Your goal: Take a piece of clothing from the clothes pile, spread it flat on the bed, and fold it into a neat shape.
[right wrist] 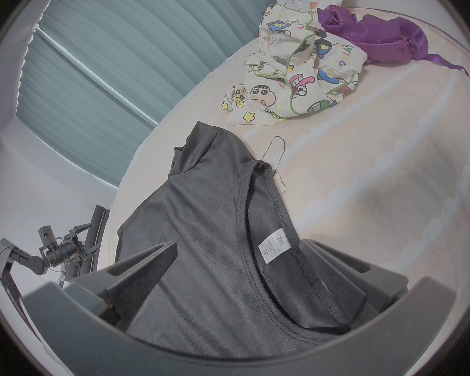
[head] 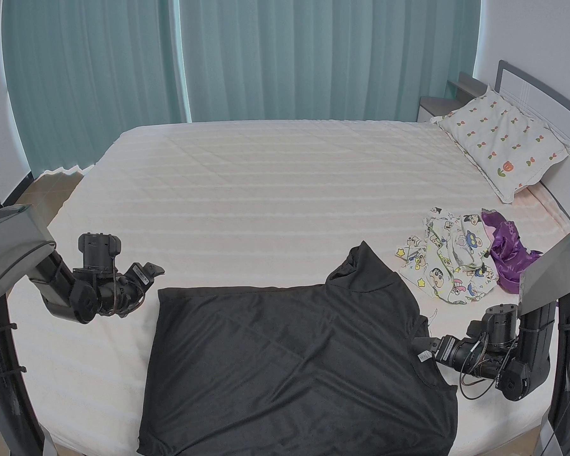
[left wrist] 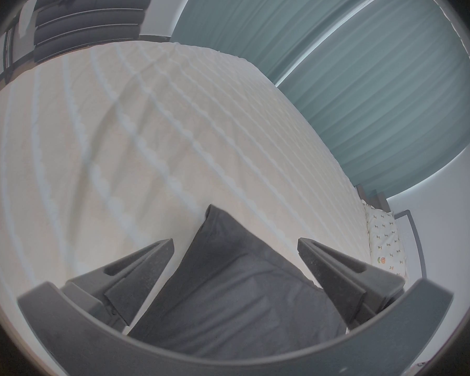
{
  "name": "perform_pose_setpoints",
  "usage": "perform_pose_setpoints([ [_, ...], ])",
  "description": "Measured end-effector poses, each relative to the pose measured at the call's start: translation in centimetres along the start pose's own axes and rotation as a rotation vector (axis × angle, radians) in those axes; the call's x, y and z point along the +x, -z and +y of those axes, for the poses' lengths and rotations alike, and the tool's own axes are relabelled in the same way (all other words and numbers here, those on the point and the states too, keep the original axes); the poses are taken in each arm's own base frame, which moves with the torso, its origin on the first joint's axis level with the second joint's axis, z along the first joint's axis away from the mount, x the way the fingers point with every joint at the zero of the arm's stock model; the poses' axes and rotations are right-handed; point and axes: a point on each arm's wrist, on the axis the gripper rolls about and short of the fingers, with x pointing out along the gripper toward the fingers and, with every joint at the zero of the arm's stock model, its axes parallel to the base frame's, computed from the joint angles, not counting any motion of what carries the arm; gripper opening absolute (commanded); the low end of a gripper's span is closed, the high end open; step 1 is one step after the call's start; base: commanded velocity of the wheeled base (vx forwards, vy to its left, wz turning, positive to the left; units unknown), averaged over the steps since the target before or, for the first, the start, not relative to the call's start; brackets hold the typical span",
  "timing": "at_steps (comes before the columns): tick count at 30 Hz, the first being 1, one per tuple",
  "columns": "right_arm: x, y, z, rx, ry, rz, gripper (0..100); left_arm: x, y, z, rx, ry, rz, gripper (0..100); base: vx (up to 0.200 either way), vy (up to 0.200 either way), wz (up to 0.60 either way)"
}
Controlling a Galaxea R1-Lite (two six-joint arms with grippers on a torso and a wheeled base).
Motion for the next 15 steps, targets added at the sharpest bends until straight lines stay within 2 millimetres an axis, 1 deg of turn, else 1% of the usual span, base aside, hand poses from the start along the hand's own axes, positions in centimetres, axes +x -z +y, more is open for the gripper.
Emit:
perform_pose_setpoints([
  [2, 0.0, 0.0, 0.0, 0.0, 0.0, 0.001, 100, 1.7, -0.2, -0.2, 0.017, 0.007, -0.004, 100, 0.0, 0.0, 0.0],
  [4, 0.0, 0.0, 0.0, 0.0, 0.0, 0.001, 100, 2.8, -0.1, -0.3, 0.033, 0.009, -0.005, 100, 0.0, 0.0, 0.0],
  [5, 0.0, 0.0, 0.0, 0.0, 0.0, 0.001, 100, 3.7, -0.1, -0.3, 0.05, 0.009, -0.006, 100, 0.0, 0.0, 0.0],
  [12, 0.0, 0.0, 0.0, 0.001, 0.0, 0.002, 100, 7.3, 0.7, -0.2, 0.115, -0.015, -0.023, 100, 0.0, 0.0, 0.0],
  [13, 0.0, 0.1, 0.0, 0.0, 0.001, 0.003, 100, 7.7, 0.8, -0.2, 0.121, -0.016, -0.024, 0, 0.0, 0.0, 0.0],
  [15, 0.0, 0.0, 0.0, 0.001, 0.0, 0.002, 100, 8.3, 1.4, -0.3, 0.14, -0.02, -0.012, 0, 0.0, 0.0, 0.0],
])
